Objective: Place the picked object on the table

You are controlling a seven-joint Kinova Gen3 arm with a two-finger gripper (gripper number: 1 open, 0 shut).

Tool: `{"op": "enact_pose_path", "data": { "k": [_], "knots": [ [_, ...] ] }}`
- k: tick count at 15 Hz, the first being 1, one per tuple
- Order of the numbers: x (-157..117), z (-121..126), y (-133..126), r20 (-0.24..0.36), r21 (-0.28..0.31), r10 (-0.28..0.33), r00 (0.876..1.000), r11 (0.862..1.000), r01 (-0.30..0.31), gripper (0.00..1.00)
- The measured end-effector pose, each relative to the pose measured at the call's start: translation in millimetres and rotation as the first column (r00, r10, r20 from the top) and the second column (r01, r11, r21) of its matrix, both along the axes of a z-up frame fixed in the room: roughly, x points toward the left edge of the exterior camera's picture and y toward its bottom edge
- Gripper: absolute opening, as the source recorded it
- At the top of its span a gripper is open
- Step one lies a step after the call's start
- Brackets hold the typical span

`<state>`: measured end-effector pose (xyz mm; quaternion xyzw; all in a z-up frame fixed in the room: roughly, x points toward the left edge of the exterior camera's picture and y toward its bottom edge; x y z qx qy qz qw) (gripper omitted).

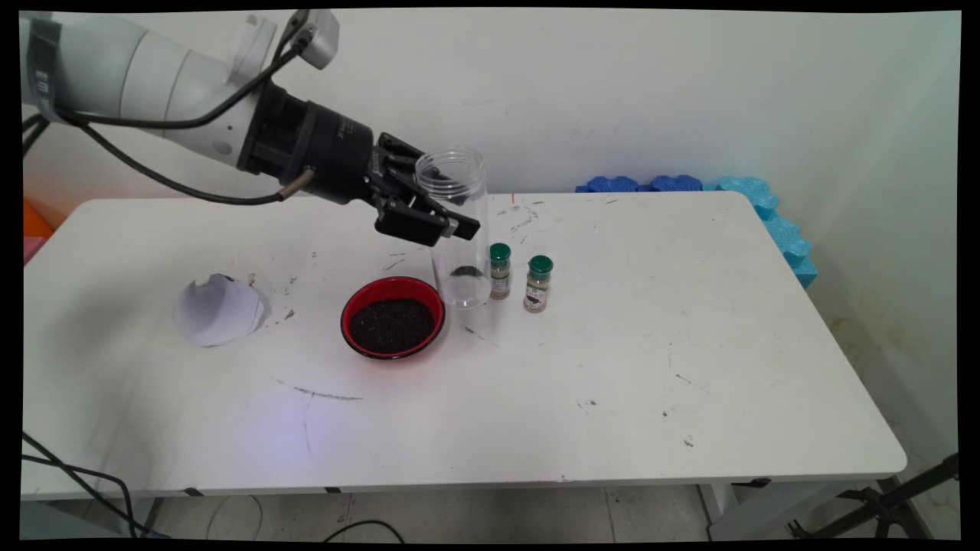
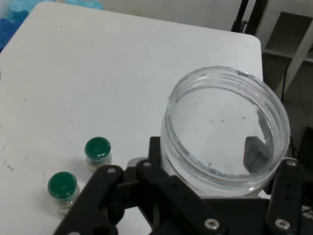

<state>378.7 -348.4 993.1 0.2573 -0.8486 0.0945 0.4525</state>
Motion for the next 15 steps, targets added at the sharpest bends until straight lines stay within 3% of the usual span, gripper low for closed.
{"op": "enact_pose_path", "data": {
  "k": [7, 15],
  "knots": [
    [-7, -11, 0, 0.007, -0.016, -0.011, 1.0, 1.0, 0.012, 0.0],
    [-23, -49, -1, 0.015, -0.029, -0.006, 1.0, 1.0, 0.006, 0.0]
  ]
}}
